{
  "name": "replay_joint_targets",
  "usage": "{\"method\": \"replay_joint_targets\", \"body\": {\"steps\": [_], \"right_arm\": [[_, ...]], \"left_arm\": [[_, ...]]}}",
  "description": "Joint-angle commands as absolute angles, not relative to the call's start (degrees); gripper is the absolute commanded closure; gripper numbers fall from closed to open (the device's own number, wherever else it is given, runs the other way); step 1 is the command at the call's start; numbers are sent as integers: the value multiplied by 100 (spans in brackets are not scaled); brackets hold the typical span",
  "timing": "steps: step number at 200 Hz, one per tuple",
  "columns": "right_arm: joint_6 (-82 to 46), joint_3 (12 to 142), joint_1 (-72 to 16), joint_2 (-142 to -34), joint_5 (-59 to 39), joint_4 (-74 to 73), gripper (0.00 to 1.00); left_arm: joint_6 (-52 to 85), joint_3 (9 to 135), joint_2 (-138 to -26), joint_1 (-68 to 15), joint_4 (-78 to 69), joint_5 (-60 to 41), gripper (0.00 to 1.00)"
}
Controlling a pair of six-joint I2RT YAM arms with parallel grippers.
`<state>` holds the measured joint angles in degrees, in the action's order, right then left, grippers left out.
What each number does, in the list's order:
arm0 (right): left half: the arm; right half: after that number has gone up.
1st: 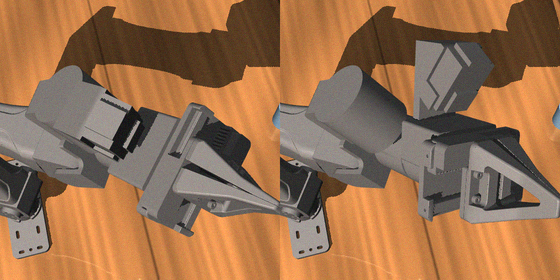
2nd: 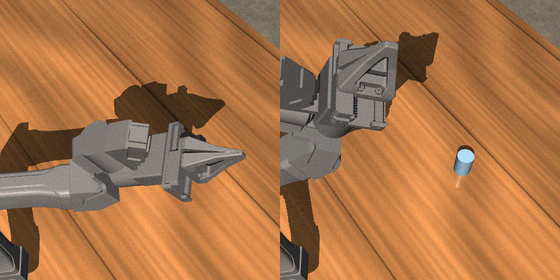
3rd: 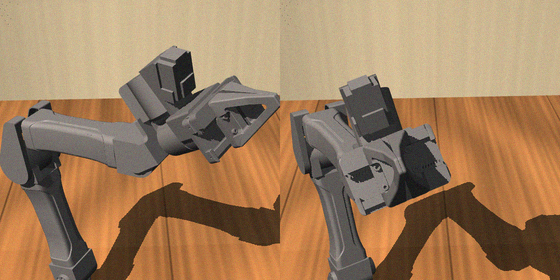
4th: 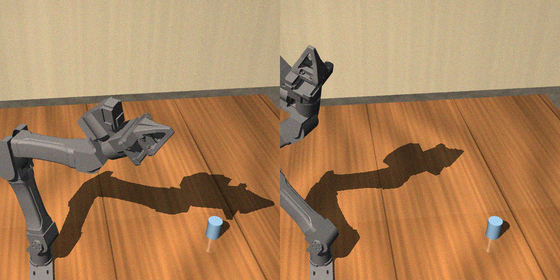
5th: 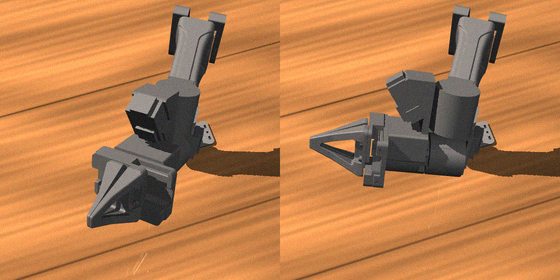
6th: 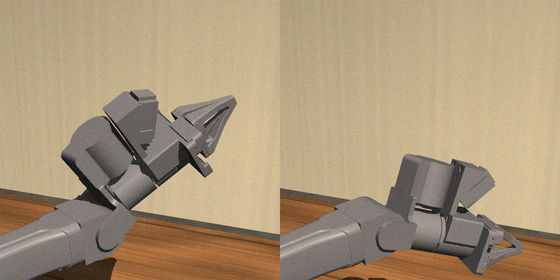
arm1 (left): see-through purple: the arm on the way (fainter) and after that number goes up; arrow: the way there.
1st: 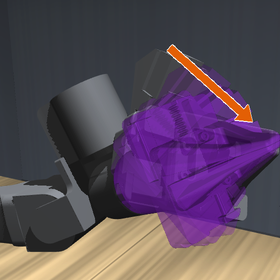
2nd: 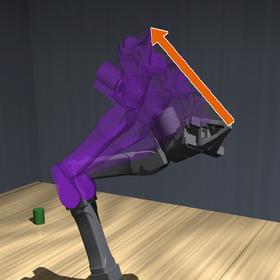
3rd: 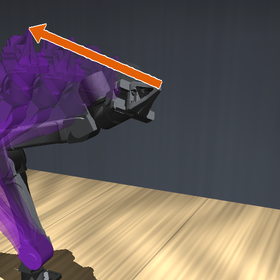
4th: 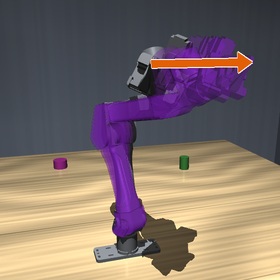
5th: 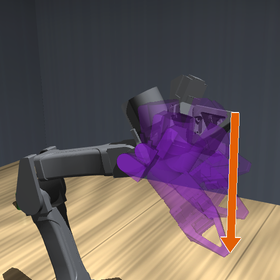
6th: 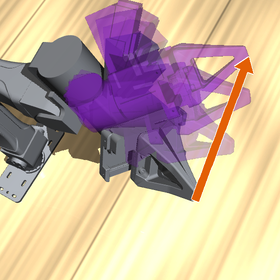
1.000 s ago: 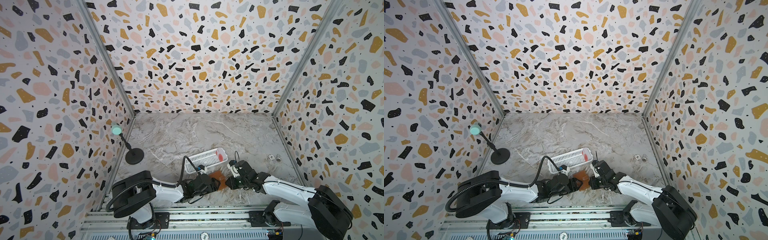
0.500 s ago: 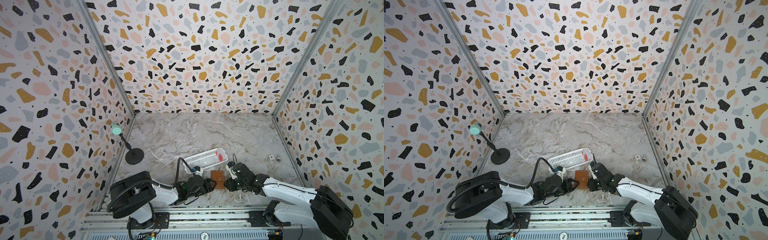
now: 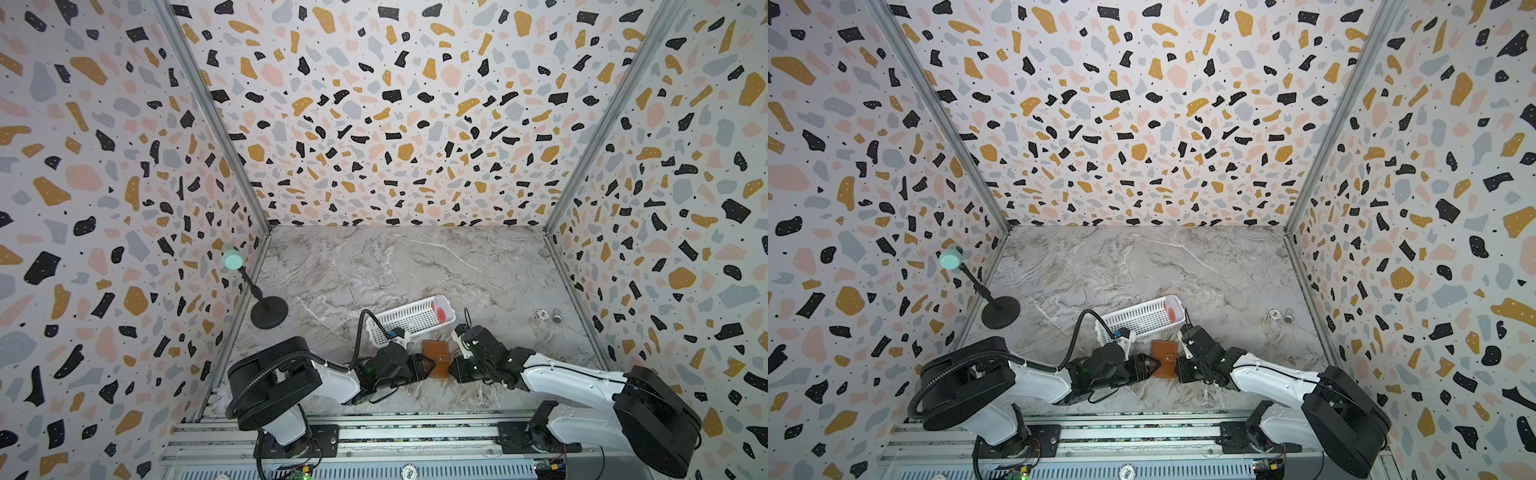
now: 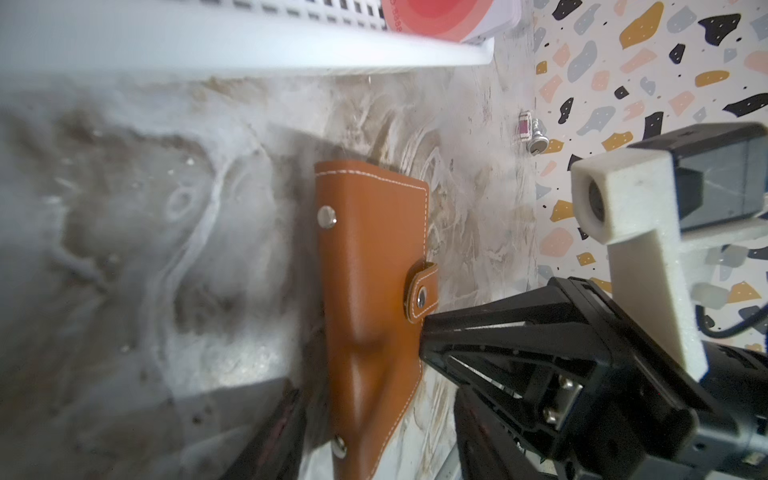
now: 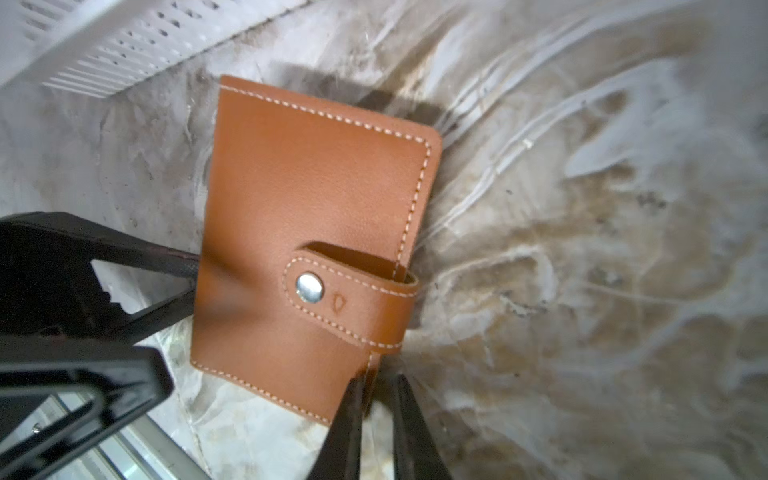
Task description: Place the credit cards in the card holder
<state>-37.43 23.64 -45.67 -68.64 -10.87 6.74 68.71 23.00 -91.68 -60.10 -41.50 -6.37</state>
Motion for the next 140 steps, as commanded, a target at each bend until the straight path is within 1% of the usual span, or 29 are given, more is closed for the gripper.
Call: {"method": "replay_joint_targets", "body": {"steps": [1, 14, 53, 83, 105, 140], "right_arm": [[-3803, 2390, -4586, -6933, -970, 744, 84], [-3823, 2367, -4596, -6922, -963, 741, 85], [-3849, 2355, -4605, -6897, -923, 761, 85], [-3884, 2341, -4605, -6830, -885, 797, 85], [-3920, 2355, -4605, -6787, -870, 806, 85], [-3916, 2390, -4605, -6815, -870, 806, 85]], "left_arm": [[6671, 2386, -9322, -5959, -4311, -890, 43], [6687, 2397, -9377, -5959, -4448, -964, 46], [6753, 2390, -9477, -5959, -4720, -1046, 62], [6654, 2398, -9385, -5959, -4709, -1046, 69], [6627, 2406, -9343, -5978, -4745, -1079, 71], [6618, 2443, -9334, -6012, -4827, -1129, 72]]}}
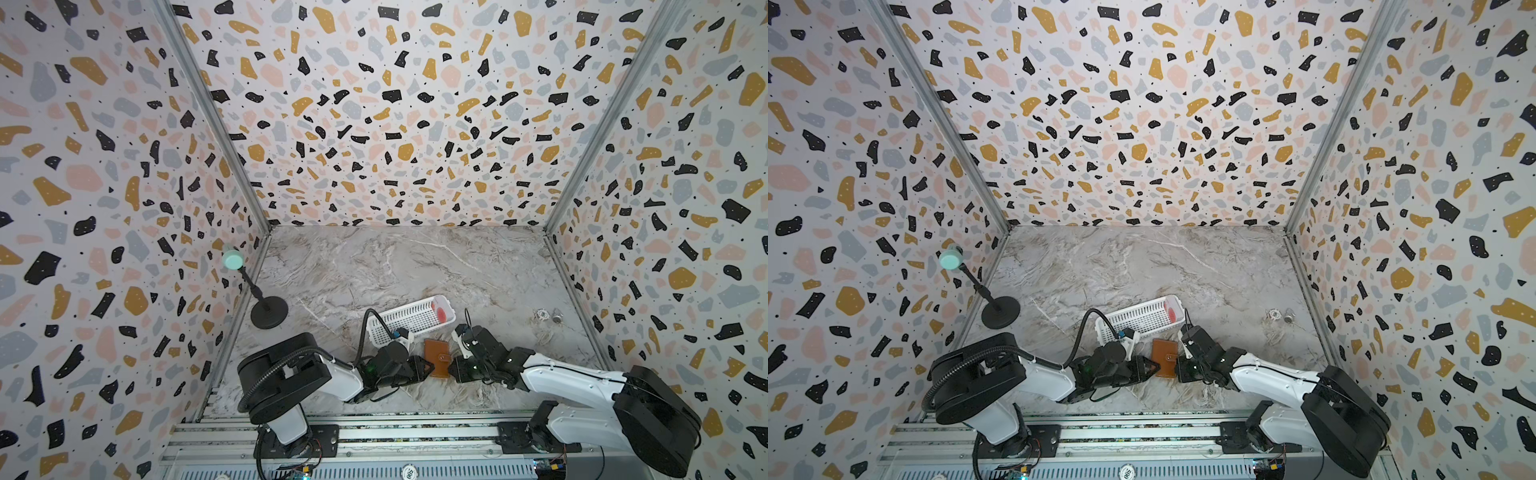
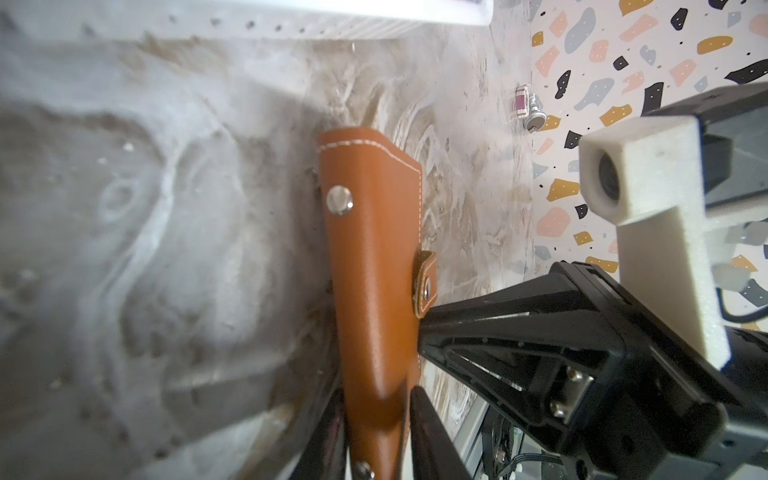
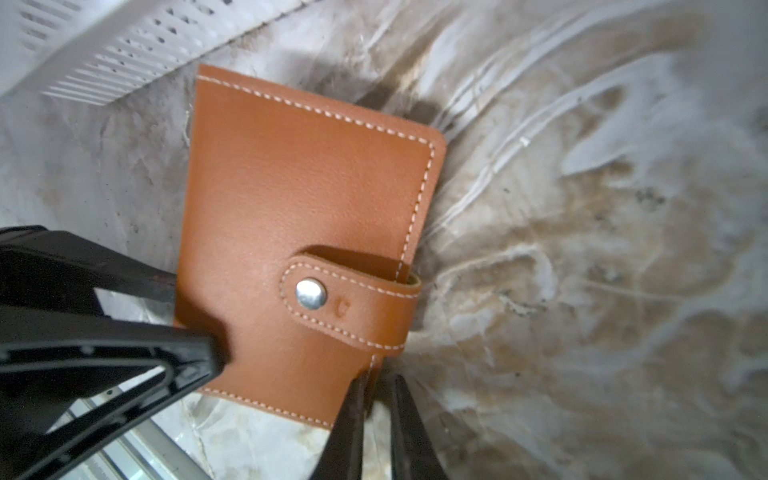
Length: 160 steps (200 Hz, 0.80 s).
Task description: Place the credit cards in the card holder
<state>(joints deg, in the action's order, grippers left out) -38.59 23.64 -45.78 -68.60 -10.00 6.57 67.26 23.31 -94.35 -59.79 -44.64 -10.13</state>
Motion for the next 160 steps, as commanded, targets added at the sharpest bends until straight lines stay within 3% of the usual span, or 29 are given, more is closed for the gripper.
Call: {"method": "replay_joint_targets", "body": {"steps": [1, 103, 160], "right_arm": [[-3918, 2390, -4605, -6818, -866, 803, 85], [-4047, 2723, -4614, -6088, -590, 1347, 82], [-4218, 2916, -4620, -6231, -726, 1095, 69]], "left_arm": [[6614, 2443, -9338, -6012, -4830, -1127, 72], [6415, 2809, -9091, -6321, -3807, -506, 85], [6311, 3155, -8963, -6537, -3122, -168, 88]]}}
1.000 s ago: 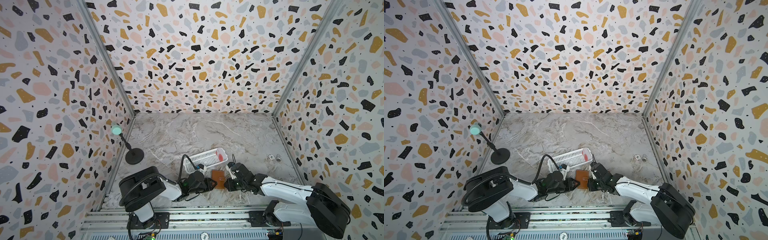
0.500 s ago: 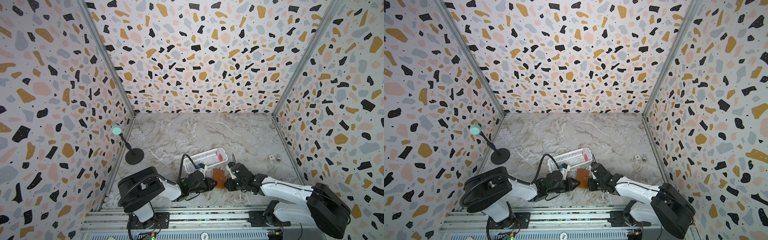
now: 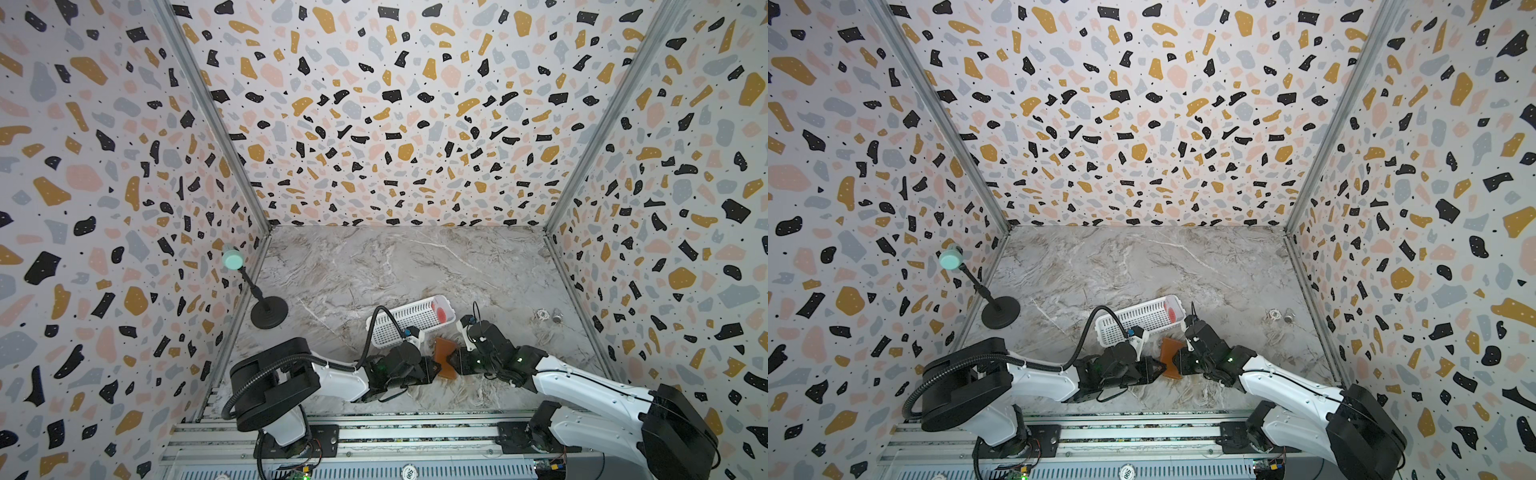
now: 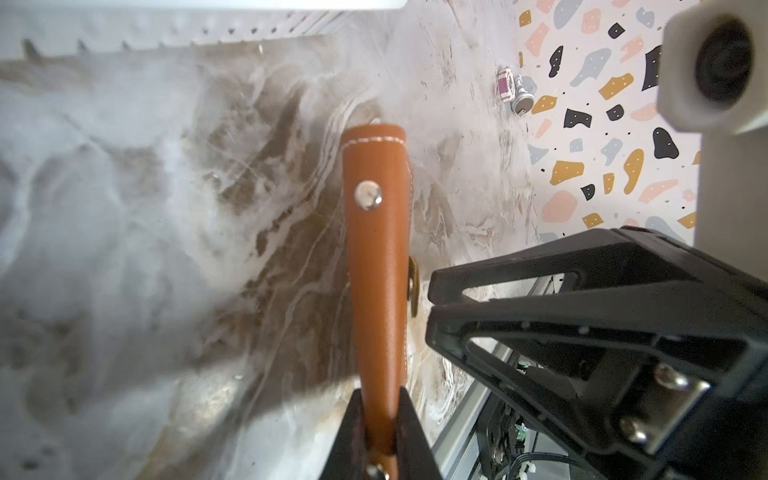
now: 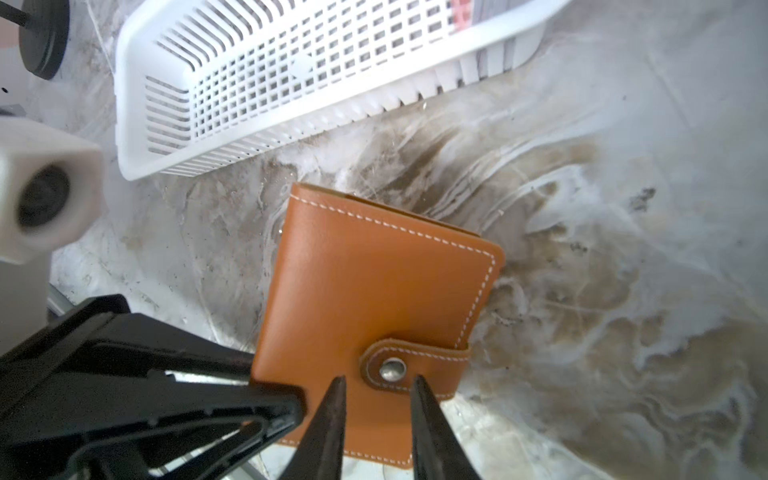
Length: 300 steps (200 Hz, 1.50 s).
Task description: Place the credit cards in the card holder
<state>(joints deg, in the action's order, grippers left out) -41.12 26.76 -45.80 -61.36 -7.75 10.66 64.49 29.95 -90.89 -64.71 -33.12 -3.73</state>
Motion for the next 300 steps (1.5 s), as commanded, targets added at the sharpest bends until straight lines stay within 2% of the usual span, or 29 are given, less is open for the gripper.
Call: {"method": "replay_joint_targets", "body": {"steps": [1, 61, 138, 242, 300], "right_arm": [[-4219, 2921, -4617, -6240, -715, 1097, 69], [-4221, 2962, -4632, -6587, -558, 1070, 68], [-4276, 3041, -4646, -6564, 118, 1537, 85], [-4336, 3036, -4685, -6671, 265, 1387, 93], [-4368, 3006, -4684, -6320, 394, 1540, 96]], "left_arm": [[6311, 3159, -8960, -6538, -3112, -167, 88], [6246, 3243, -8776, -6583, -2903, -97, 89], [6240, 3252, -8761, -6627, -2718, -44, 89], [6227, 3373, -8780, -6715, -2524, 18, 89], [6390, 3273, -8719, -6715, -2329, 202, 89]]}}
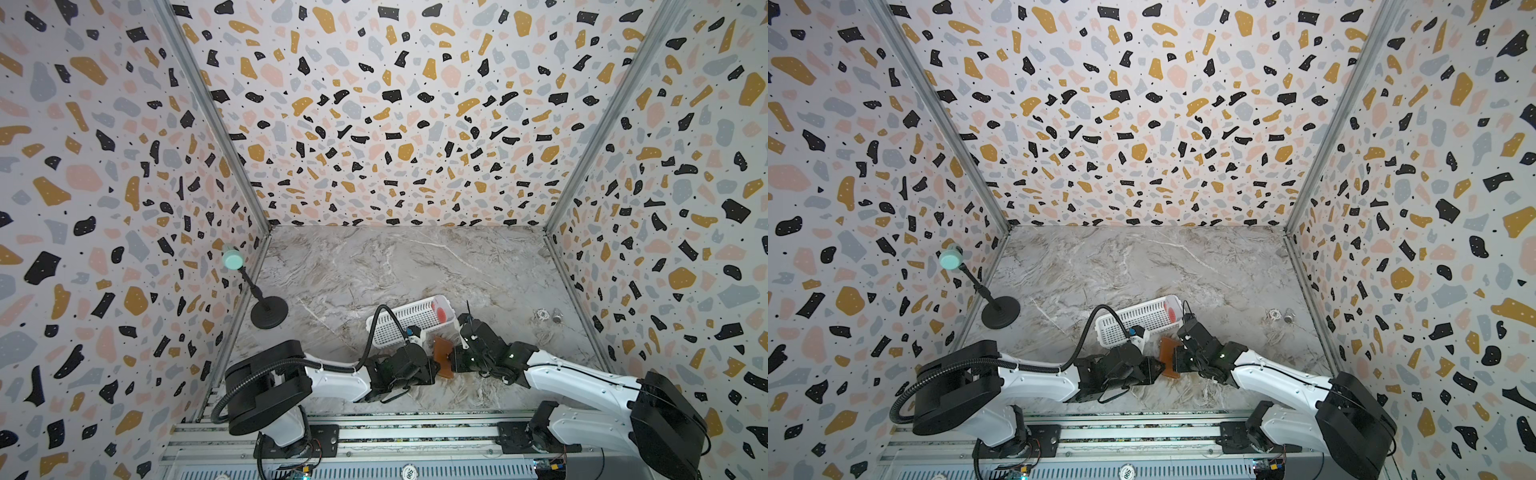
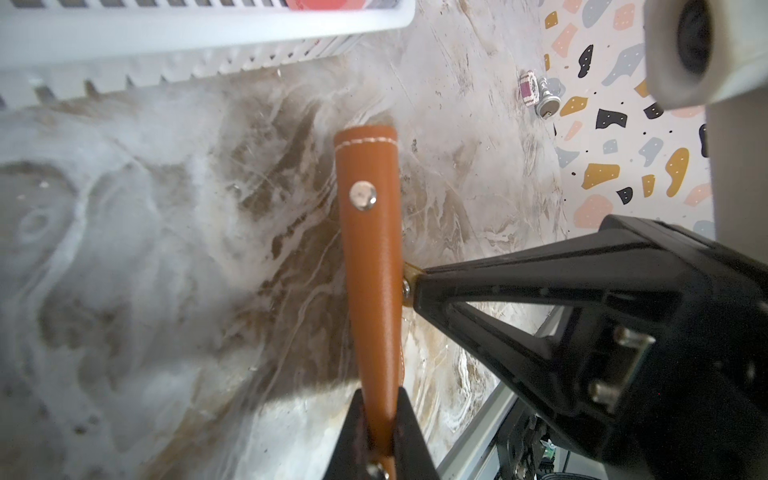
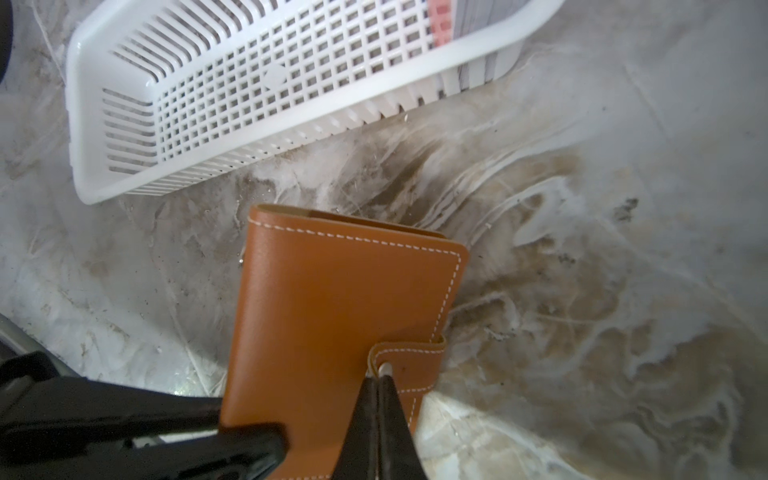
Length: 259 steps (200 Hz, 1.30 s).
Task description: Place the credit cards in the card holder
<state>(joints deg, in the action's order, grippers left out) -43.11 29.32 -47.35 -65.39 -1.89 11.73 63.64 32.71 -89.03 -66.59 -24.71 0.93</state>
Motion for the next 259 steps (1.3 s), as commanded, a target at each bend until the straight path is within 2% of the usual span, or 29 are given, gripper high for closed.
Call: {"method": "replay_joint_targets", "body": {"steps": [1, 134, 217, 246, 259], "right_arm": [[-4368, 3002, -4684, -6319, 390, 1539, 96], [-4423, 2577, -4538, -5382, -16, 1471, 98], [-4295, 2558, -4460, -5177, -119, 1598, 98], [-4177, 2636, -4473, -5308, -215, 1613, 98], [-4158, 2691, -4516, -5310, -147, 1676, 98]], "left_arm": [[6399, 3271, -8719, -6715, -2333, 202, 89], [7196, 2858, -8728, -6917, -2265, 585, 89], [7401, 2769, -8834, -6943, -2301, 606, 88], [7451, 2726, -8811, -6960, -2395, 571, 76], [7460, 2716, -8767, -6959, -2286, 591, 66]]}}
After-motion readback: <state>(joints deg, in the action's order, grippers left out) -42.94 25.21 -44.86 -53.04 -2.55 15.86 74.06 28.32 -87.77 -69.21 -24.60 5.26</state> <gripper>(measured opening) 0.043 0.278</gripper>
